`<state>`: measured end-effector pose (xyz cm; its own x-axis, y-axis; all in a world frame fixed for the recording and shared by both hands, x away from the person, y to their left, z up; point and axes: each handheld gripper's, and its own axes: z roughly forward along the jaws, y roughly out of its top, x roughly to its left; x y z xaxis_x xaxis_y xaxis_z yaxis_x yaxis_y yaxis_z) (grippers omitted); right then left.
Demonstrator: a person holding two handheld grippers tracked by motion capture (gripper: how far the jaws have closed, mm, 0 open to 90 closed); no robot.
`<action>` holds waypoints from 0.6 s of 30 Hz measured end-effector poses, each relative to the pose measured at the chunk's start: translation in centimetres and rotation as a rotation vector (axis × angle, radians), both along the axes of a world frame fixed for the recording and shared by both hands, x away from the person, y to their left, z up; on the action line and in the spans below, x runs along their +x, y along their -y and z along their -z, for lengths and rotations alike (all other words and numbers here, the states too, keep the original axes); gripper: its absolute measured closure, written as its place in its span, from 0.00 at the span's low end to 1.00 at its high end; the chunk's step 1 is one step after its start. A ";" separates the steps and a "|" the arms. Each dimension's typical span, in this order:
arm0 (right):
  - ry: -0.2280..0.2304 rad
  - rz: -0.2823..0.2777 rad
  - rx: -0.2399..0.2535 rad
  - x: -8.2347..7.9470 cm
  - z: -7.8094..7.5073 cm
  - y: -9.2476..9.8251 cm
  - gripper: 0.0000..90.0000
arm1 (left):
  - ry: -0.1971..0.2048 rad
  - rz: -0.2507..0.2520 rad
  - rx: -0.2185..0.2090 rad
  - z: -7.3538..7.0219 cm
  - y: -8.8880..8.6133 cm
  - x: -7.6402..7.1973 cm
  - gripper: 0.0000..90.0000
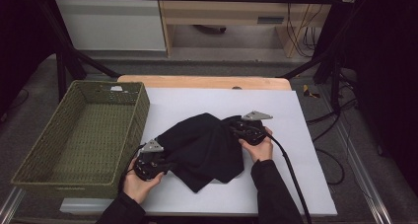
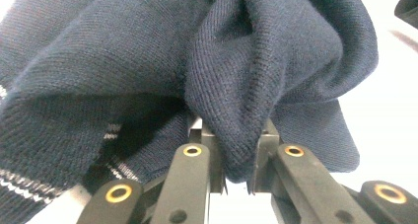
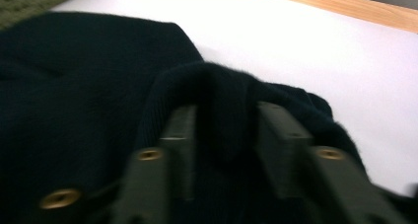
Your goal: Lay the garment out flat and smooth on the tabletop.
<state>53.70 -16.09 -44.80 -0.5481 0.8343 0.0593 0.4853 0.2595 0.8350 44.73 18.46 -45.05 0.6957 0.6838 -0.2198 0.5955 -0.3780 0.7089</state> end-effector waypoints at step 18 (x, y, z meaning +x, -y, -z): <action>-0.133 -0.068 0.063 -4.7 2.7 3.0 0.51 | 0.003 0.008 0.003 0.2 0.1 -0.1 0.90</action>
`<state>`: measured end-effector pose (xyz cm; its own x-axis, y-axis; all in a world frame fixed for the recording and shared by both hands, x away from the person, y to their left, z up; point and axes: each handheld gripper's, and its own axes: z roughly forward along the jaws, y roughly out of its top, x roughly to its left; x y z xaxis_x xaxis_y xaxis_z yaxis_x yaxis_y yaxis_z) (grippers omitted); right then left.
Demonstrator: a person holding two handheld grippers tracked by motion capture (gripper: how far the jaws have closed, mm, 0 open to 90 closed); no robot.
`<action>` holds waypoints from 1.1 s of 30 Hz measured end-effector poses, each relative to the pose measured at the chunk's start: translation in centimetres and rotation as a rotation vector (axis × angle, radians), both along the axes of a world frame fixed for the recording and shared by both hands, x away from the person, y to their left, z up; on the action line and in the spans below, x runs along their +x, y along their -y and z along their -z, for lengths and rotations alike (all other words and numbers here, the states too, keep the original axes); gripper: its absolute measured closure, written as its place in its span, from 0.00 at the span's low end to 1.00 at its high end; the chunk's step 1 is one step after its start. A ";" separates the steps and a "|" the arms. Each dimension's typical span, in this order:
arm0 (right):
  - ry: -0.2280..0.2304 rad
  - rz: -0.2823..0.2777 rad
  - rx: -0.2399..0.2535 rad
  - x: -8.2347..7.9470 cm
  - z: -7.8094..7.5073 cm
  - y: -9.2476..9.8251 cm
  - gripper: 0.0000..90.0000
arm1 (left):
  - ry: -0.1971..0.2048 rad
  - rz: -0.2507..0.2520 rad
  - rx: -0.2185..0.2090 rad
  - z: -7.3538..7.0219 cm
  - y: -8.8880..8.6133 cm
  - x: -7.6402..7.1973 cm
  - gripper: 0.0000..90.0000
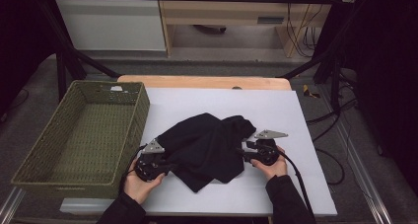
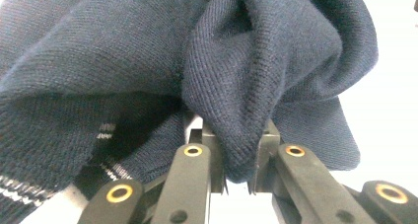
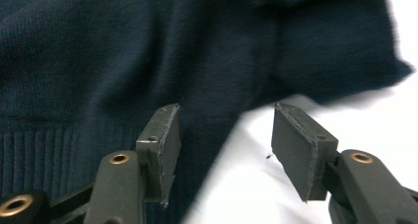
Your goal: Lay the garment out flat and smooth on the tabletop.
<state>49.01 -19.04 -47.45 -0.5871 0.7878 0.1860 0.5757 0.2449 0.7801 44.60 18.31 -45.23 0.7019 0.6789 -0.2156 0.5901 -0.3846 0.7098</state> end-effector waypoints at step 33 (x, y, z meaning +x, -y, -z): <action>0.019 0.052 -0.063 -1.8 -3.2 1.9 0.89 | 0.151 -0.063 -0.021 -4.3 0.7 -4.3 0.39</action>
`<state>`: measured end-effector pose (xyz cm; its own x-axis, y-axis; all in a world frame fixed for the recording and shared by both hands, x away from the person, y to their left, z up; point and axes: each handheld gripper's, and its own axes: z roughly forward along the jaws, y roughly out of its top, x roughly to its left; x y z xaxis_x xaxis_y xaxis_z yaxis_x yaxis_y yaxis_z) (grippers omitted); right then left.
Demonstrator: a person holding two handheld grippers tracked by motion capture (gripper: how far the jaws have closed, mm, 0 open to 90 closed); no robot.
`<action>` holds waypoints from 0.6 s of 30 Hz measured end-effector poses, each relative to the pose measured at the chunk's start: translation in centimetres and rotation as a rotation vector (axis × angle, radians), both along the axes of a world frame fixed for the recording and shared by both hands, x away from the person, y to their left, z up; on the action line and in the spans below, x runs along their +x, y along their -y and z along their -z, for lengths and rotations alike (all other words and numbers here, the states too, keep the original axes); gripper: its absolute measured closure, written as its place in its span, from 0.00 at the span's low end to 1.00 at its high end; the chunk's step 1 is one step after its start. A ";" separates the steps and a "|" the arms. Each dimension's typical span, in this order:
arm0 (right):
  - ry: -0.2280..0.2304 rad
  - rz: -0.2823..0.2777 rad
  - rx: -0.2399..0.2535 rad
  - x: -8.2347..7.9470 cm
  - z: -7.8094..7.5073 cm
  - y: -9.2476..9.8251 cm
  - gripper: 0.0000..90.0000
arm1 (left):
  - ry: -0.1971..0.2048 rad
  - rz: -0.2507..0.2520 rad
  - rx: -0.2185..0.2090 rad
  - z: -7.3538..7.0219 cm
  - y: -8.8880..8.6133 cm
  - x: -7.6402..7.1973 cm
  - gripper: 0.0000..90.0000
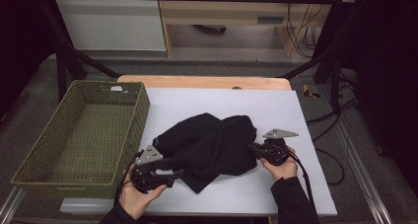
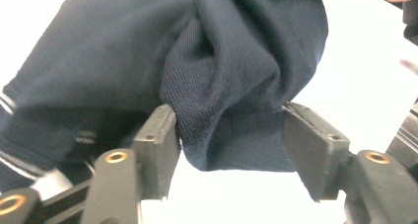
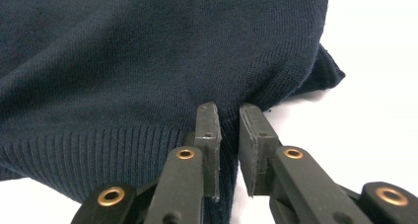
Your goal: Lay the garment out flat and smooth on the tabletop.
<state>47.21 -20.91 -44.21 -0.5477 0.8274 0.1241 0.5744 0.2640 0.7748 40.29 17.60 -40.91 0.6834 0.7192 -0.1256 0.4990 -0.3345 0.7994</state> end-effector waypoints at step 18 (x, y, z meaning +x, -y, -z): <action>0.001 -0.018 0.009 -0.6 0.2 0.3 0.90 | -0.098 0.166 0.142 4.7 6.0 -1.4 0.39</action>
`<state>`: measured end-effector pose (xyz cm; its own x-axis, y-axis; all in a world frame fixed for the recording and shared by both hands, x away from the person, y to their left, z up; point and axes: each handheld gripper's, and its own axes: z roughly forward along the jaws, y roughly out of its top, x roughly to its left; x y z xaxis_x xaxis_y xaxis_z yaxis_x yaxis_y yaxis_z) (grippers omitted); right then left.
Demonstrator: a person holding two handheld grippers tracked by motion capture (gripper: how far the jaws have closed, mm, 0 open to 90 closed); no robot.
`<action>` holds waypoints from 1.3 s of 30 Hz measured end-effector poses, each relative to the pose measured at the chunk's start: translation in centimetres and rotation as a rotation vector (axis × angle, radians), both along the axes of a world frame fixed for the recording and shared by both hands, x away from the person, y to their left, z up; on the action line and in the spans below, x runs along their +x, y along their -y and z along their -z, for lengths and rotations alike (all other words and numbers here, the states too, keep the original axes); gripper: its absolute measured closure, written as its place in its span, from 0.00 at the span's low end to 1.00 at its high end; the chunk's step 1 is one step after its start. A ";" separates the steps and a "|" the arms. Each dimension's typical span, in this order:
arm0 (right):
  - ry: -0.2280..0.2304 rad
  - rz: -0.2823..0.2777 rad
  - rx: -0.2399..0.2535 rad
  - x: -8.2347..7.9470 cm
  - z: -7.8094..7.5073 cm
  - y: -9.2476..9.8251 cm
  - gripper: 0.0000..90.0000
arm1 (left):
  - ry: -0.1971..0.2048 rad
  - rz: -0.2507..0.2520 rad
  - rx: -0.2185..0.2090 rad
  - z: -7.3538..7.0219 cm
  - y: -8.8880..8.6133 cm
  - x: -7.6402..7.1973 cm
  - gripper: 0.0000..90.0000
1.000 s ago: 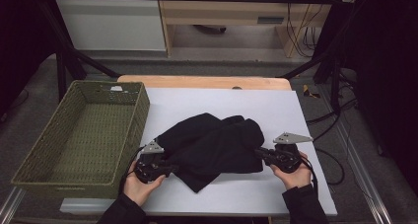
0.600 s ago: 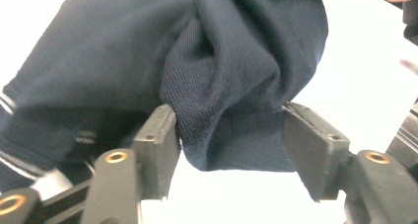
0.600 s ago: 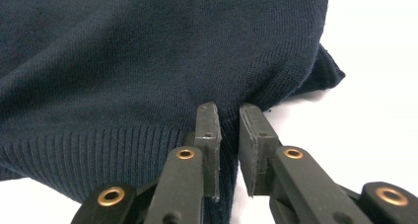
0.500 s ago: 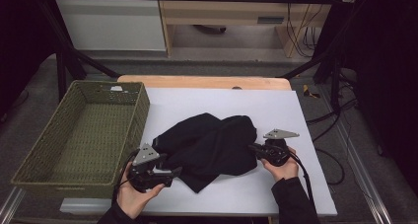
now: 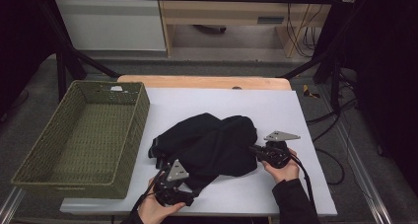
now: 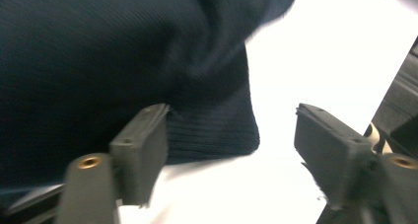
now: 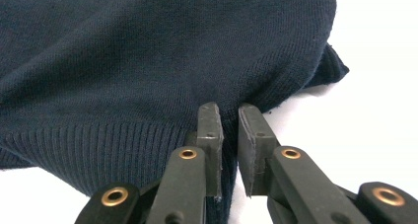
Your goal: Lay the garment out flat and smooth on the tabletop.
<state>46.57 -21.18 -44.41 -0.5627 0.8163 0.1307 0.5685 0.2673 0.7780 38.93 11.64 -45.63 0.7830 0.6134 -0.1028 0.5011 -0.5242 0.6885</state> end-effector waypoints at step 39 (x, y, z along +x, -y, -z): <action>-0.062 -0.165 0.006 -3.3 -2.6 -3.4 0.91 | -0.019 -0.098 0.031 -1.7 -6.5 -1.9 0.39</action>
<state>43.25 -17.78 -41.80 -0.6798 0.7125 0.1739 0.5643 0.3568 0.7445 37.06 18.17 -43.91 0.7172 0.6901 -0.0972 0.5638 -0.4926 0.6629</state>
